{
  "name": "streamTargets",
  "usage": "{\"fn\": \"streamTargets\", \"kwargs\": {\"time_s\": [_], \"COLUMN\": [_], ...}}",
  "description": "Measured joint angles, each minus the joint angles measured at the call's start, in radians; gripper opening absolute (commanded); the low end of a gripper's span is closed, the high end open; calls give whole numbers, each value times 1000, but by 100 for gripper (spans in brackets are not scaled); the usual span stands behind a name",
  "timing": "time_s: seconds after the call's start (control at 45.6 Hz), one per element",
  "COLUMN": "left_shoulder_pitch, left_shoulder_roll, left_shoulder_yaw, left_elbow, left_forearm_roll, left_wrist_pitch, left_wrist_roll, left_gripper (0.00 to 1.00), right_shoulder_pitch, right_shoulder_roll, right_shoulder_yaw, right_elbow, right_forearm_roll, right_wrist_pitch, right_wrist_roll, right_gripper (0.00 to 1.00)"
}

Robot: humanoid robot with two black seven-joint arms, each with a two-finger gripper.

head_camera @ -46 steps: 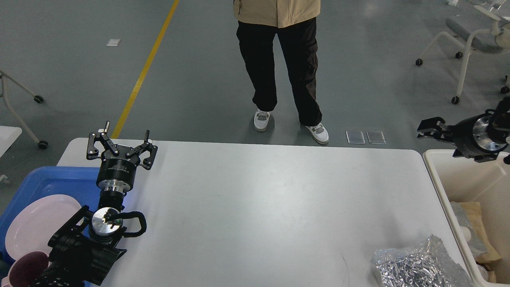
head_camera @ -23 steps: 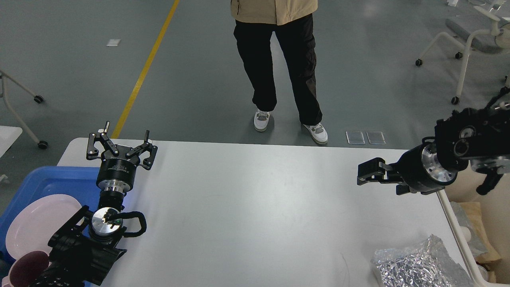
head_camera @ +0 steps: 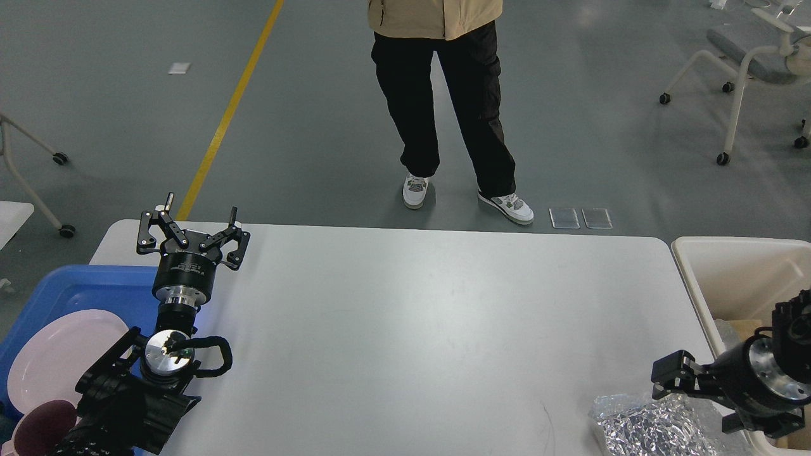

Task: Tidy desktop
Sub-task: 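Lower the right gripper onto the clear bag of foil and grasp it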

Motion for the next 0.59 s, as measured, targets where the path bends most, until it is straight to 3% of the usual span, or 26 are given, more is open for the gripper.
{"fn": "streamTargets", "kwargs": {"time_s": [0.154,0.329,0.592], "left_shoulder_pitch": [0,0,0], "left_shoulder_roll": [0,0,0], "left_shoulder_yaw": [0,0,0], "left_elbow": [0,0,0], "left_forearm_roll": [0,0,0], "left_wrist_pitch": [0,0,0], "left_wrist_roll": [0,0,0], "left_gripper": [100,100,100], "right_shoulder_pitch": [-94,-304,-511], "right_shoulder_roll": [-46,-58,-78], "right_shoulder_yaw": [24,170,303], "right_elbow": [31,21,-10], "right_forearm_roll": [8,71,89], "right_wrist_pitch": [-40,-254,-359], "right_wrist_roll": [1,6,9], "right_gripper": [100,100,100]}}
